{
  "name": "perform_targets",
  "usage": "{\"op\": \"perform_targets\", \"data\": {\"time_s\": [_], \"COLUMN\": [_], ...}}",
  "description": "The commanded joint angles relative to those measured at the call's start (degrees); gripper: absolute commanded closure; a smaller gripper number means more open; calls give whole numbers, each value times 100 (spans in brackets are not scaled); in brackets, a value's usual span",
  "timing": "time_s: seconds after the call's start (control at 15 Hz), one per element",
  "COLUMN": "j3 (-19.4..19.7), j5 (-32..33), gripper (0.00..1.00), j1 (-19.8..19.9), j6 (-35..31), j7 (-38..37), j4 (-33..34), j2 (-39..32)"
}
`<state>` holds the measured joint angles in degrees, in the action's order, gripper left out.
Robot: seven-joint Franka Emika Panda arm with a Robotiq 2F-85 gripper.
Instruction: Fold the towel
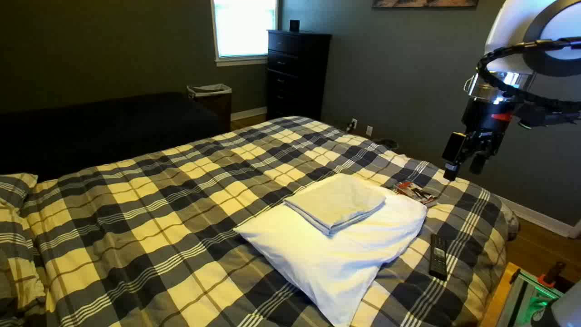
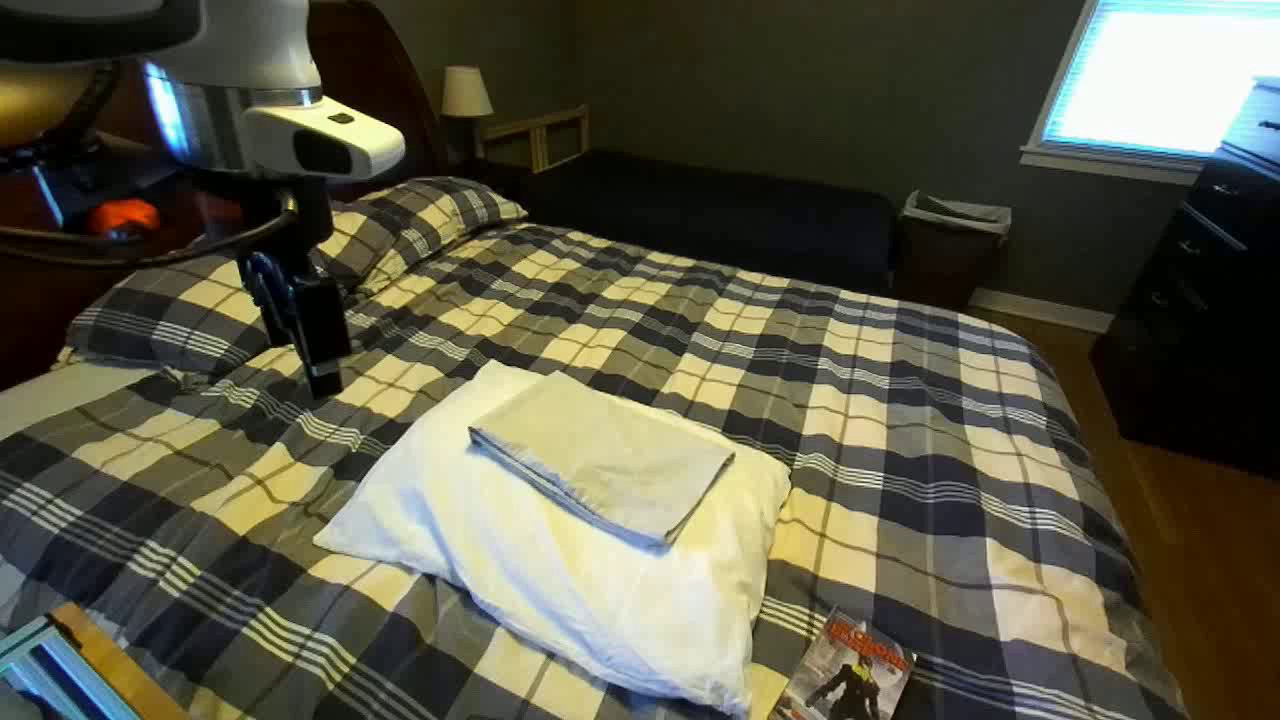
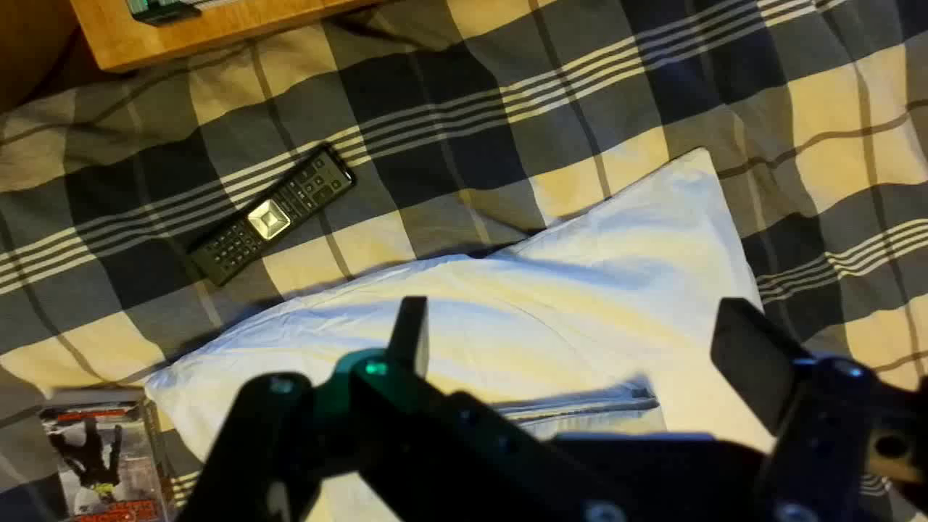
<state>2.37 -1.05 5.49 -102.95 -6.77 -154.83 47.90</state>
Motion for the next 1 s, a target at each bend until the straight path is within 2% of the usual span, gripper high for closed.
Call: {"op": "perform_targets", "data": {"time_s": [0.0,0.2,0.33,0.6,0.93], "j3": [-18,147,102,-93,-397], "j5": [-13,-284,-340,-336,76], "gripper": [0,0,0,0,0], "j1": [23,109,191,224,62], "j6": [11,-104,-361,-909,-1023], "j7": [16,-177,-488,-1140,-1897], "j4": [10,621,1109,2048,3448], "j2": [-4,-882,-1533,-2708,-4425]}}
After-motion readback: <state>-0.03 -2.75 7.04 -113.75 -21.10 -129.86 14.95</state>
